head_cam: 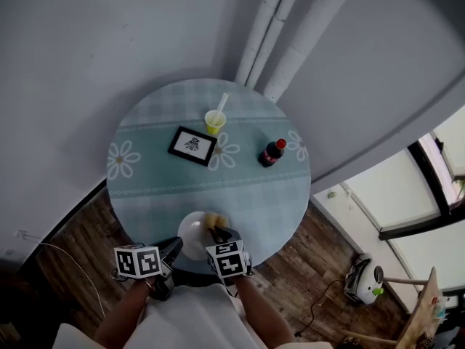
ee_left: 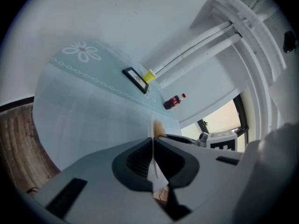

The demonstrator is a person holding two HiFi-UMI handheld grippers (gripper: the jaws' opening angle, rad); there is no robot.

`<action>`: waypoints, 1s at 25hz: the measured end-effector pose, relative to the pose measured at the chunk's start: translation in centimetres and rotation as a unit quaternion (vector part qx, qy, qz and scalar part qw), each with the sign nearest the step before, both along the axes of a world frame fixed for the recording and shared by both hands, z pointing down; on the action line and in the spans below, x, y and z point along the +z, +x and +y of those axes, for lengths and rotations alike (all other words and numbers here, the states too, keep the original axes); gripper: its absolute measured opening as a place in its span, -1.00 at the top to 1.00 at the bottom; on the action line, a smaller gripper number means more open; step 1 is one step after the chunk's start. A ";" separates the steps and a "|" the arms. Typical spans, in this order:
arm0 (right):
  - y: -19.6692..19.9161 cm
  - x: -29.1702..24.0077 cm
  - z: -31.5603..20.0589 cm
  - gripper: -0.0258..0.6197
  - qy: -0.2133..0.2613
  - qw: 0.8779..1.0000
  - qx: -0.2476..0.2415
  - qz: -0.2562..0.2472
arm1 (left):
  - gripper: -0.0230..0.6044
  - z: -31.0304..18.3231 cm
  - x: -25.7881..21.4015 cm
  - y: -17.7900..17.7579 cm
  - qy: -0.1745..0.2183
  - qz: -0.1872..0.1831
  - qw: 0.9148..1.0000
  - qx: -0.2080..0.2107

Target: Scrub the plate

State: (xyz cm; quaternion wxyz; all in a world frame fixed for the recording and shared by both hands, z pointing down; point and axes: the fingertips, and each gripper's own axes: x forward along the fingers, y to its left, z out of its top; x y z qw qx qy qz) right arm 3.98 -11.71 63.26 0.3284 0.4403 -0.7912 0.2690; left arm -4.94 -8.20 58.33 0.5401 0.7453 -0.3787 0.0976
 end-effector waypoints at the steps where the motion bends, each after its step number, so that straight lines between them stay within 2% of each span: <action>1: -0.4 -0.4 -0.4 0.73 0.004 1.000 -0.002 -0.009 | 0.88 -0.1 -0.1 0.0 0.003 -0.003 1.000 0.002; 10: -4.4 -3.4 -1.6 0.73 0.024 0.995 -0.065 -0.068 | 0.87 -0.7 -0.3 0.0 0.022 -0.019 1.000 0.010; 14: -5.6 -4.1 -1.3 0.73 0.028 0.992 -0.090 -0.079 | 0.87 -1.0 -0.6 0.1 0.023 -0.015 1.000 0.008; 25: -6.7 -5.0 0.3 0.73 0.025 0.987 -0.120 -0.099 | 0.87 -1.7 -0.9 0.1 0.027 -0.005 1.000 -0.005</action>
